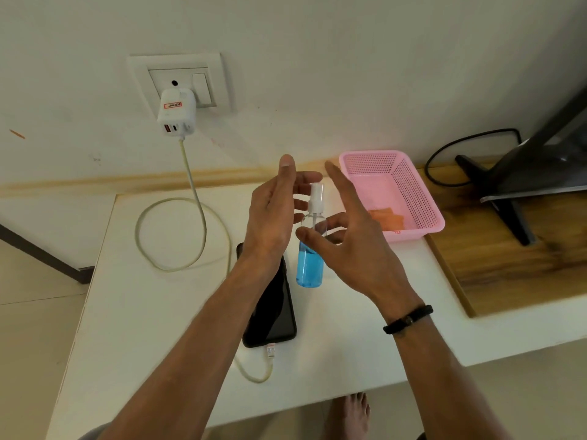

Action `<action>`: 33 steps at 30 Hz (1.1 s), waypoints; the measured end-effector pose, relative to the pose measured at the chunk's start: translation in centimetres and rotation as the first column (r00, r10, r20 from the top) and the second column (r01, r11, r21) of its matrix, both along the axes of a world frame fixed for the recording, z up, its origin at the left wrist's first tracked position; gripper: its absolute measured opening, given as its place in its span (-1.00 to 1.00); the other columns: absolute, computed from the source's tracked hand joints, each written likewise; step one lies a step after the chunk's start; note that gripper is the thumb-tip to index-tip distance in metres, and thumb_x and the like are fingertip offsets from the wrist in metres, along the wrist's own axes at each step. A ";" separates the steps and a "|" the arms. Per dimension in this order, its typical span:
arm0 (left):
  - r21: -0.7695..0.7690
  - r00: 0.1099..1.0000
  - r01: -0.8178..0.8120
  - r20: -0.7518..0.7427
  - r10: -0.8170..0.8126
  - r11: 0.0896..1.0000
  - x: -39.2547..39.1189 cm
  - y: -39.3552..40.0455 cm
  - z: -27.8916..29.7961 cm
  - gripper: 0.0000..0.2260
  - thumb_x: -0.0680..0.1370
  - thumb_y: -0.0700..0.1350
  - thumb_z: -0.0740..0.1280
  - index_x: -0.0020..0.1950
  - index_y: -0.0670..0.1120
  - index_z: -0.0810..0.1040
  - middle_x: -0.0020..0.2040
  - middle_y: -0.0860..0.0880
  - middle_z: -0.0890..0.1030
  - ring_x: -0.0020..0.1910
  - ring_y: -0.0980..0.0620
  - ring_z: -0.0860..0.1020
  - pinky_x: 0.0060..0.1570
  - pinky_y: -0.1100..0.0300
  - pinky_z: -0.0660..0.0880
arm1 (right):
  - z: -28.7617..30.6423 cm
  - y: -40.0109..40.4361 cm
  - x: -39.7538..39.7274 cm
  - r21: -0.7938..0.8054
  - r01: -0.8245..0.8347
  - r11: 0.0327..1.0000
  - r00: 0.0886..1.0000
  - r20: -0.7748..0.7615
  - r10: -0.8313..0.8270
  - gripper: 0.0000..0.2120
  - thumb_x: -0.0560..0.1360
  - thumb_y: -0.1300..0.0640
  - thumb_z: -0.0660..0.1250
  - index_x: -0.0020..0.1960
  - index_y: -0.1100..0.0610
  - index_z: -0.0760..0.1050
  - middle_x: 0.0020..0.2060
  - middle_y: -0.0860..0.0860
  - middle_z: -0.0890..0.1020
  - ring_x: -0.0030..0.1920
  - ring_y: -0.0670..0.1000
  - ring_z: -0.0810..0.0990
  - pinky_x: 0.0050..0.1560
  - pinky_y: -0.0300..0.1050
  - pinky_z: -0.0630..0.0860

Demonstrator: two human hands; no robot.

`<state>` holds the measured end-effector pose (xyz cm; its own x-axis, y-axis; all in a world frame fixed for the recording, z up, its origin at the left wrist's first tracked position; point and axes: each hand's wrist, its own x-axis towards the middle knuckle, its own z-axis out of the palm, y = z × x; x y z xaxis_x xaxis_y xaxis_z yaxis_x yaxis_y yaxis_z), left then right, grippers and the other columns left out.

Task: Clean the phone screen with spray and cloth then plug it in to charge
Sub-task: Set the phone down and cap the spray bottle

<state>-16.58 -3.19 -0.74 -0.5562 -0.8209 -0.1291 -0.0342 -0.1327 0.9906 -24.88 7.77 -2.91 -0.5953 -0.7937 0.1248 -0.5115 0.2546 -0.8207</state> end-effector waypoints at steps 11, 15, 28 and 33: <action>0.072 0.950 0.225 0.205 -0.235 0.972 0.3 -0.1 -0.7 -0.75 0.60 0.19 0.36 0.12 0.08 0.67 -0.01 0.08 0.74 0.01 0.08 0.70 -0.06 0.22 0.58 | 0.0 0.0 -1.0 -0.150 0.153 0.977 0.986 -0.049 -0.162 -0.28 0.51 -0.02 0.54 0.57 -0.14 0.28 0.41 -0.05 0.52 -0.12 -0.26 0.62 -0.29 -0.58 0.48; 0.174 0.881 0.369 0.247 -0.403 0.913 1.1 -0.6 -0.4 -0.64 0.57 0.25 0.36 0.16 0.02 0.68 0.06 0.03 0.74 0.04 0.05 0.71 0.10 0.08 0.64 | 0.4 0.3 -1.5 -0.151 0.237 0.960 0.969 -0.039 -0.245 -0.24 0.48 -0.05 0.55 0.58 -0.11 0.28 0.40 -0.07 0.57 -0.16 -0.30 0.62 -0.27 -0.54 0.51; 0.077 0.883 0.428 0.178 -0.434 0.901 1.5 -0.1 -1.0 -0.65 0.50 -0.09 0.56 0.27 0.06 0.64 0.14 -0.03 0.74 0.06 0.03 0.73 0.03 0.10 0.69 | 2.1 0.9 -1.8 -0.238 0.341 0.909 0.938 0.023 -0.346 -0.31 0.47 -0.01 0.58 0.52 -0.03 0.37 0.41 -0.08 0.56 -0.14 -0.18 0.74 -0.17 -0.27 0.70; -0.159 0.940 0.252 0.273 -0.203 0.955 0.0 1.3 -1.0 -0.58 0.50 0.08 0.53 0.34 0.07 0.61 0.18 0.04 0.70 0.04 0.10 0.71 -0.06 0.34 0.61 | 2.4 0.5 -2.0 -0.379 0.444 0.812 0.894 0.126 -0.431 -0.33 0.50 0.05 0.56 0.51 -0.02 0.31 0.10 -0.51 0.55 -0.06 -0.35 0.70 -0.16 -0.31 0.67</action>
